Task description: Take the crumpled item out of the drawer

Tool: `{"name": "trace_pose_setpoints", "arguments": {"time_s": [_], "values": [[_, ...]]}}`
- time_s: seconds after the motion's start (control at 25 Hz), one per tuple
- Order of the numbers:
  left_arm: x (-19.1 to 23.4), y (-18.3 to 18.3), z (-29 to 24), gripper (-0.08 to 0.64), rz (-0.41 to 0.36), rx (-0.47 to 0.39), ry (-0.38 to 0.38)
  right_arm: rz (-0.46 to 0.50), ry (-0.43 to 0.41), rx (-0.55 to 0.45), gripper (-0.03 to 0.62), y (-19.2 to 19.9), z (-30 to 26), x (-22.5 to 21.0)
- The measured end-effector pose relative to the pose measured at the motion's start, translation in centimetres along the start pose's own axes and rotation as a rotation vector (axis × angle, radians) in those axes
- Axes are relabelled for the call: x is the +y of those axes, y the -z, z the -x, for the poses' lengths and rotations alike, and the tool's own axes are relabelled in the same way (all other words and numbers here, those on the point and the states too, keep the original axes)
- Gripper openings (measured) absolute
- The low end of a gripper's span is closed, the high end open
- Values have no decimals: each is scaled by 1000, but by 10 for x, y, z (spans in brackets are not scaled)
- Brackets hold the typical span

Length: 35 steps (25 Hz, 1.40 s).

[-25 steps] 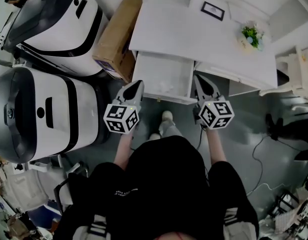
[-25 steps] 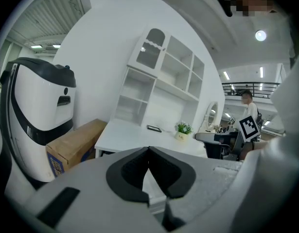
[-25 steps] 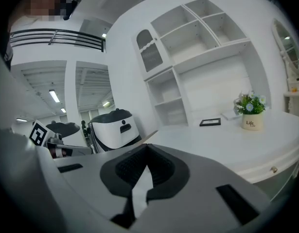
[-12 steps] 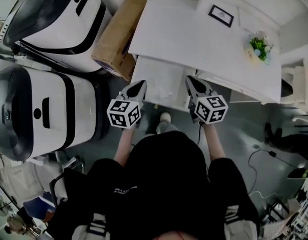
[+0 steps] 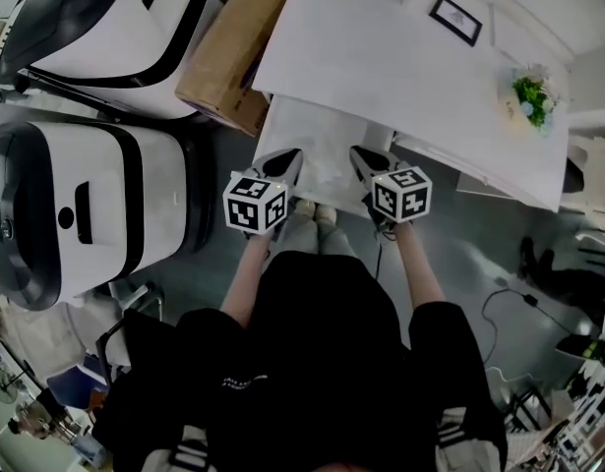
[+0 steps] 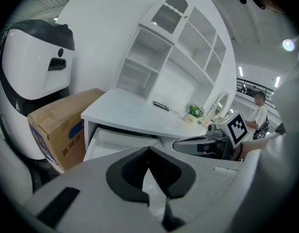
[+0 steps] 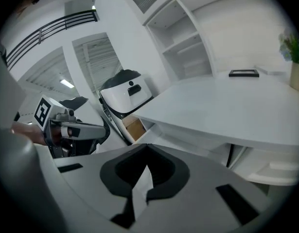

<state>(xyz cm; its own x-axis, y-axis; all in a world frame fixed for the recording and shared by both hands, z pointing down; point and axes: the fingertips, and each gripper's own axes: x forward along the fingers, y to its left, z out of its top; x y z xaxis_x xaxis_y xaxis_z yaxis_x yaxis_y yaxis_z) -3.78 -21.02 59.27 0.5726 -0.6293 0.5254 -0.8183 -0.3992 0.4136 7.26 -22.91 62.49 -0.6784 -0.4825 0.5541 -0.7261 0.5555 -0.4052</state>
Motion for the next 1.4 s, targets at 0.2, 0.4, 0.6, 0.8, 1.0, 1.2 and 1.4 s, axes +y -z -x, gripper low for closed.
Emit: {"name": "trace_pose_setpoints", "arguments": {"time_s": [0.2, 0.4, 0.6, 0.8, 1.0, 1.2, 1.4], "values": [[8, 9, -21, -3, 15, 69, 19, -43, -21, 101, -8, 24, -28, -14], [20, 19, -34, -3, 37, 111, 15, -64, -32, 194, -8, 46, -56, -25], [31, 26, -45, -2, 47, 137, 9, -90, -18, 273, -8, 71, -82, -40], [38, 28, -52, -3, 46, 155, 10, -45, -22, 341, -5, 94, -102, -45], [39, 30, -59, -2, 31, 171, 19, -40, -14, 394, 92, 113, -116, -51], [37, 32, -64, -2, 32, 176, 29, -44, -4, 434, 187, 125, -124, -54], [37, 31, -64, -2, 36, 175, 31, -56, -11, 475, 213, 140, -131, -53]]}}
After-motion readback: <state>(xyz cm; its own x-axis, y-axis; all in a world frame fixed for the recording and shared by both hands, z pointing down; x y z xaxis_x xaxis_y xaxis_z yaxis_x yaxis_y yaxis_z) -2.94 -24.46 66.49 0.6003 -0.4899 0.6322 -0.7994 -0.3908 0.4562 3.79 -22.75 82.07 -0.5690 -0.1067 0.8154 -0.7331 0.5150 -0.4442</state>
